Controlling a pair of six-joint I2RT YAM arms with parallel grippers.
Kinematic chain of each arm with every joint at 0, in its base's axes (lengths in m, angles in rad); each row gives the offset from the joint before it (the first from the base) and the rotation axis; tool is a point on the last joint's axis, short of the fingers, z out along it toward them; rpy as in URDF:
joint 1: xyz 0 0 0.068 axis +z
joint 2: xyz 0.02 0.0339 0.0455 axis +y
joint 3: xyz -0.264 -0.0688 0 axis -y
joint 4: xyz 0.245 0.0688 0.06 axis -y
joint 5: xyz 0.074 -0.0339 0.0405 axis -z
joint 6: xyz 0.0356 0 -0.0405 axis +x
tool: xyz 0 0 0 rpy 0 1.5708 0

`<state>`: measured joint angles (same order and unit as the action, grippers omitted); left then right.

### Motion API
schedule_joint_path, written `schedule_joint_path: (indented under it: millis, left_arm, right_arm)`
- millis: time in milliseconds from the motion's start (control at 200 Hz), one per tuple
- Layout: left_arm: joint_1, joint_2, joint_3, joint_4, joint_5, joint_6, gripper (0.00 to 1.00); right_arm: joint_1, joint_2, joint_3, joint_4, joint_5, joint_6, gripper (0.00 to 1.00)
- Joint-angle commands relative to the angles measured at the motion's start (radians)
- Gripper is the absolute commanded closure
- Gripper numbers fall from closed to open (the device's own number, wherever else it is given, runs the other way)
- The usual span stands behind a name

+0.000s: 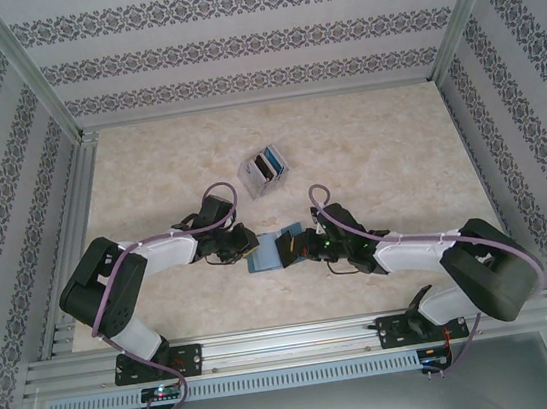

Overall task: Put the credit cards into the card holder
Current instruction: Insert the credit card into the card slot.

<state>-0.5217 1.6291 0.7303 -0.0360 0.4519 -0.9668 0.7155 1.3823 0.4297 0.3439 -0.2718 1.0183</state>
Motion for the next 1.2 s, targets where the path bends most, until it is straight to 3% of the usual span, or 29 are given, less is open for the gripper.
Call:
schedule_joint_path:
  millis: [0, 694, 1069, 1194]
  left_arm:
    - [0.003, 0.008, -0.04, -0.088, -0.052, -0.002, 0.8]
    - [0.003, 0.006, -0.039, -0.092, -0.053, -0.003, 0.8]
    - [0.003, 0.007, -0.037, -0.087, -0.049, -0.006, 0.83]
    - [0.003, -0.01, -0.042, -0.098, -0.054, -0.006, 0.84]
  right_arm:
    - [-0.002, 0.015, 0.025, 0.029, -0.012, -0.018, 1.0]
    - [-0.01, 0.176, 0.076, 0.131, -0.084, -0.019, 1.0]
    - [0.145, 0.191, 0.17, -0.093, 0.192, -0.068, 1.0]
    - [0.153, 0.231, 0.18, -0.079, 0.204, -0.066, 1.0]
